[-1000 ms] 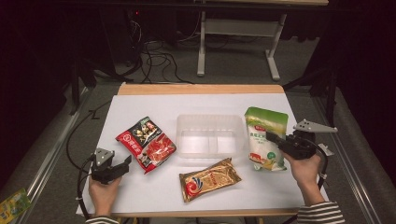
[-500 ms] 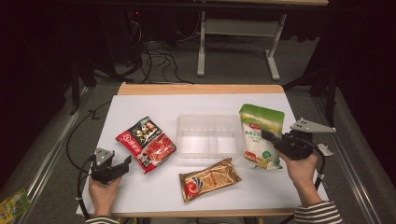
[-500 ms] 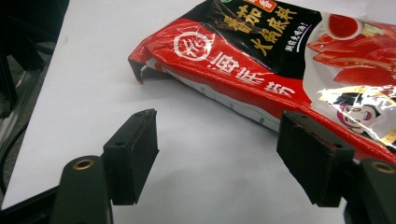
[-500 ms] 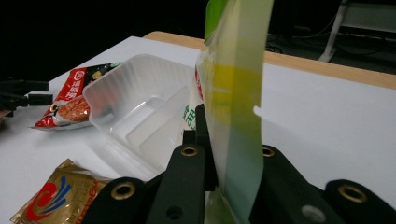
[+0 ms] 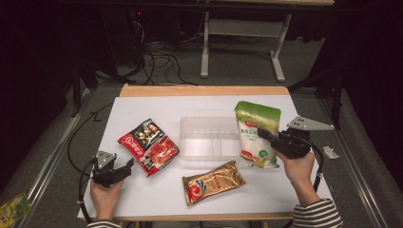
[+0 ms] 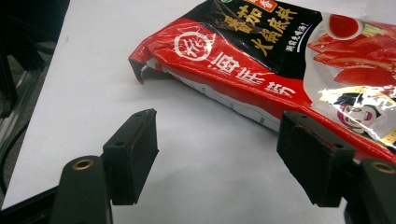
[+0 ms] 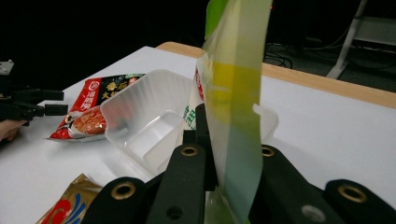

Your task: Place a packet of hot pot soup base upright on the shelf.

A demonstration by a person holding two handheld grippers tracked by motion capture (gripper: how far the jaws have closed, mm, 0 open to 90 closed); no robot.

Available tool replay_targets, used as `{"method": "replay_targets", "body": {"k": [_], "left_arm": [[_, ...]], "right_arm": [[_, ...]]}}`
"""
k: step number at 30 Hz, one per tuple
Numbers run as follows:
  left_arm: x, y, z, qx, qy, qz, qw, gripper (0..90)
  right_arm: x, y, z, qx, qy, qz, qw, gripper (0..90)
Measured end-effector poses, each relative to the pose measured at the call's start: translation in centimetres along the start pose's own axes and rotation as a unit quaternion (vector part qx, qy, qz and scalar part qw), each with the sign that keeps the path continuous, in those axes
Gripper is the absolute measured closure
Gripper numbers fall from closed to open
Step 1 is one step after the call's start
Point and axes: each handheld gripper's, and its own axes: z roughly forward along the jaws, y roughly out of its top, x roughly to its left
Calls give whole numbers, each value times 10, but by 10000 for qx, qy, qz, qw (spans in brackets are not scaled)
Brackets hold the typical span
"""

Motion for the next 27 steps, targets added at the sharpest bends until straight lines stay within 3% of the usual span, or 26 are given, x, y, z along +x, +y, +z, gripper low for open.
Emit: {"method": "replay_targets", "body": {"k": [14,27], "left_arm": [[0,0,0,18,-5,-20,10000,294],[0,0,0,-21,-17,-26,10000,295]], "right_arm": [[6,14,24,-31,87,10,10000,885],[7,23,43,31,0,53,10000,884]]}}
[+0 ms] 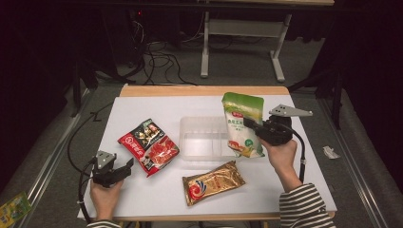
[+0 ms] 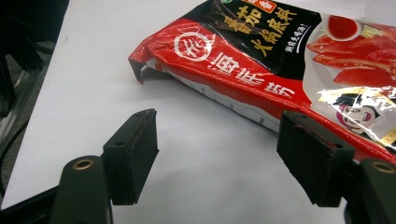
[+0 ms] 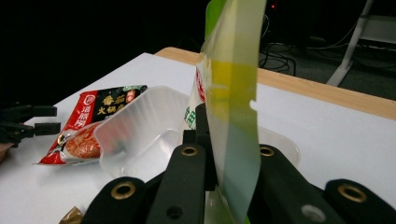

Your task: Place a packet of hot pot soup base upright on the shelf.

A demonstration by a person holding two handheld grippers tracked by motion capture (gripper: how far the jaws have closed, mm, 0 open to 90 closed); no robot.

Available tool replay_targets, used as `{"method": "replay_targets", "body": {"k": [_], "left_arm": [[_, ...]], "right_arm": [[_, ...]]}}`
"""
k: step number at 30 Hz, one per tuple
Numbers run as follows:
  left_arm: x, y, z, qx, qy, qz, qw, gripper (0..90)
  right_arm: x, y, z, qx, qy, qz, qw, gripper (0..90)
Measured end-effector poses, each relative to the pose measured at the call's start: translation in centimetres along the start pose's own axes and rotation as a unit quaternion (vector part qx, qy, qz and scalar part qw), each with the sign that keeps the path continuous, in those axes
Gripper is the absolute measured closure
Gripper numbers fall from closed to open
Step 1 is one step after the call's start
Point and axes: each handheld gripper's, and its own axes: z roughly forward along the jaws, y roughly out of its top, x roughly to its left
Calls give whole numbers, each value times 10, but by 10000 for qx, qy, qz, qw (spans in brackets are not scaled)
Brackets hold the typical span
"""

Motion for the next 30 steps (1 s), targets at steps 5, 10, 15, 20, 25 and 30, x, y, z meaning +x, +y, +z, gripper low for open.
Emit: {"method": "replay_targets", "body": {"k": [5,10,15,20,25,30], "left_arm": [[0,0,-1,-6,0,7,10000,297],[0,0,-1,-13,-11,4,10000,297],[0,0,0,-15,-10,9,10000,297],[0,0,-1,-17,-1,13,10000,297],[0,0,-1,-12,-11,13,10000,297],[0,0,-1,-14,-13,12,10000,296]], "right_arm": [[-2,3,9,-45,-42,63,10000,884],[-3,6,16,-84,-86,83,9999,884],[-5,8,24,-69,-136,138,9998,883],[-7,9,34,-41,-257,179,9995,883],[-10,9,44,-31,-423,214,9989,882],[-11,9,53,-20,-608,253,9978,881]]}}
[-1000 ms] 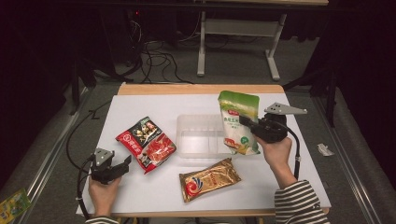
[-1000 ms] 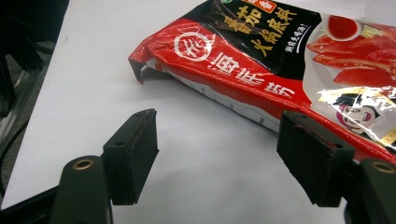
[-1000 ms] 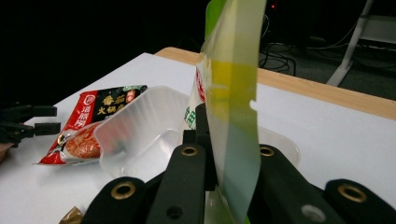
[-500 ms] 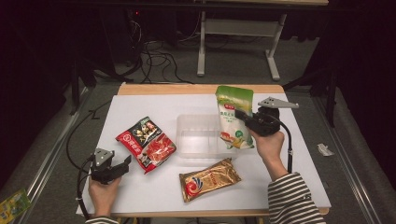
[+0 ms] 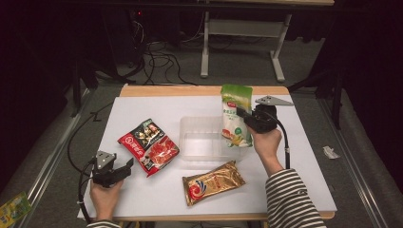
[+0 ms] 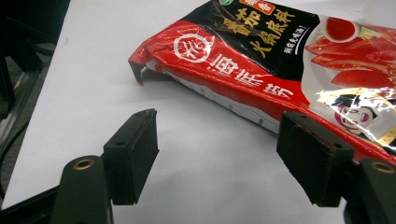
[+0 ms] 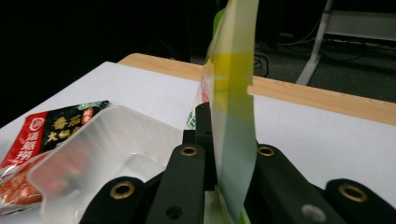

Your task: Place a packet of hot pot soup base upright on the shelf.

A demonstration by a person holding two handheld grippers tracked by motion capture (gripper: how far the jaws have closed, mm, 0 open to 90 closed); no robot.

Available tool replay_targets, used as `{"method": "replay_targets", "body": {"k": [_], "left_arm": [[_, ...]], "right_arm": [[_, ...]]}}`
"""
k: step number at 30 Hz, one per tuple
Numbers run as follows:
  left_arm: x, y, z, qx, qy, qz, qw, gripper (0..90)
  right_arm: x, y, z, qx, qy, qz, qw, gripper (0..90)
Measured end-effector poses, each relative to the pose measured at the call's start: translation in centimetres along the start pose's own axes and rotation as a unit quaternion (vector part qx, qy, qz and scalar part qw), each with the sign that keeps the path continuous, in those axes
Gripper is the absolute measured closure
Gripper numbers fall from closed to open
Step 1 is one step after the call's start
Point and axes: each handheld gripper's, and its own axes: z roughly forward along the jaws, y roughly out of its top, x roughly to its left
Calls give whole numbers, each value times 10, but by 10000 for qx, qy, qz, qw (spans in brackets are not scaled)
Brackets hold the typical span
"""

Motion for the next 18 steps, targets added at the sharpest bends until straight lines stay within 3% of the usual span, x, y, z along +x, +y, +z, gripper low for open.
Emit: {"method": "replay_targets", "body": {"k": [7,18], "left_arm": [[0,0,0,-1,5,3,10000,296],[0,0,0,0,10,6,10000,296]], "right_arm": [[-1,-2,8,6,-231,-116,9997,881],[-2,-4,9,-7,-236,-157,9996,865]]}}
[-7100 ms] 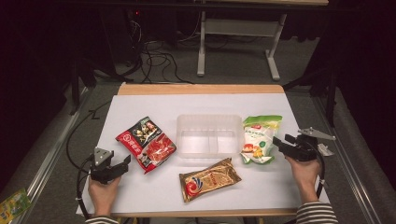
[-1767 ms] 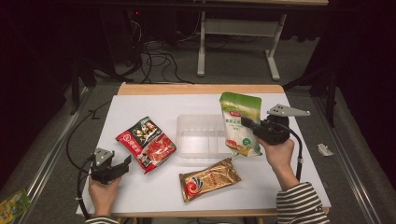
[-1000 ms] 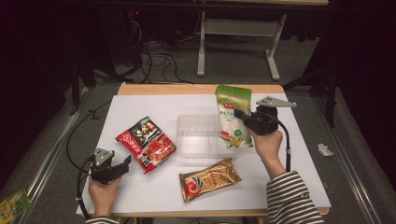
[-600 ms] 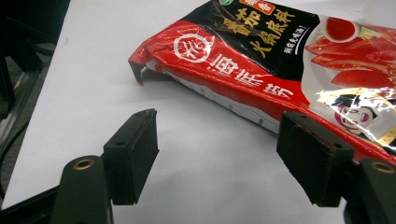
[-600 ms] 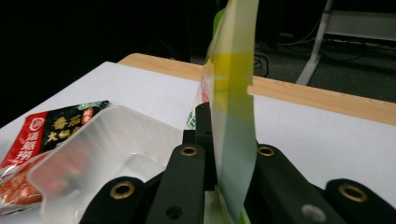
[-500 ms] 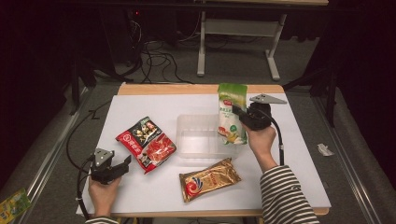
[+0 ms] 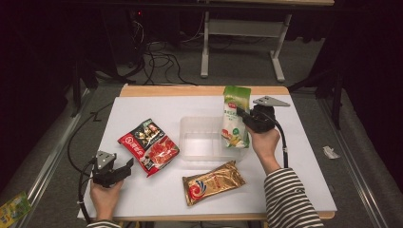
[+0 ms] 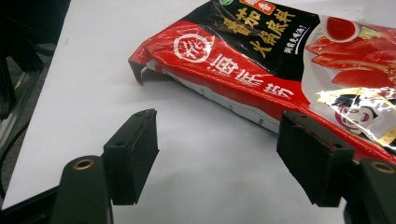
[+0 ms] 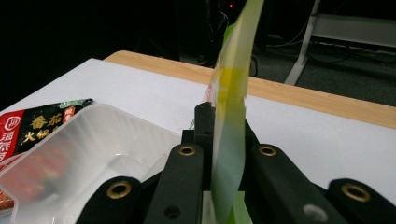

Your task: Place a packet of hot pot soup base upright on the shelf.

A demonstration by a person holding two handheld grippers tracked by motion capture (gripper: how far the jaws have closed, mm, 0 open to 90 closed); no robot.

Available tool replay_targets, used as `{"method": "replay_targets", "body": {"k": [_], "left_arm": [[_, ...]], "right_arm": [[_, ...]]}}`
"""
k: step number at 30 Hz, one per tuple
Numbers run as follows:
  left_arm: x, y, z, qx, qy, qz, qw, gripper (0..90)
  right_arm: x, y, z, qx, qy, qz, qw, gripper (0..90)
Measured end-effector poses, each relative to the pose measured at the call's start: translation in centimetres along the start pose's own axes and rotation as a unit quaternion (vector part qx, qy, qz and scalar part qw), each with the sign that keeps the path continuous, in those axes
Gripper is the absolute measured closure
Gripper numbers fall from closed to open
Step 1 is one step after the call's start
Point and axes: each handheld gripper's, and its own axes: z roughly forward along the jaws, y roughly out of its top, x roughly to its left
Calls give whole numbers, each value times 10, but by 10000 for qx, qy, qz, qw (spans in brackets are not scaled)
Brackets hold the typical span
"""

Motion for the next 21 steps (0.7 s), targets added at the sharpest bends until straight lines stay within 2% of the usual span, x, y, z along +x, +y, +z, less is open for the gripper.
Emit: {"method": "replay_targets", "body": {"k": [3,7,14,21], "left_arm": [[0,0,0,-2,9,-1,10000,296],[0,0,0,-1,20,-8,10000,294],[0,0,0,-16,24,-12,10000,294],[0,0,0,-4,17,-10,10000,294]], "right_arm": [[0,-1,-1,32,22,10,10000,853],[2,-4,-7,103,85,-143,9998,832],[2,-6,-12,191,90,-274,9994,892],[2,-15,-18,324,63,-448,9985,900]]}}
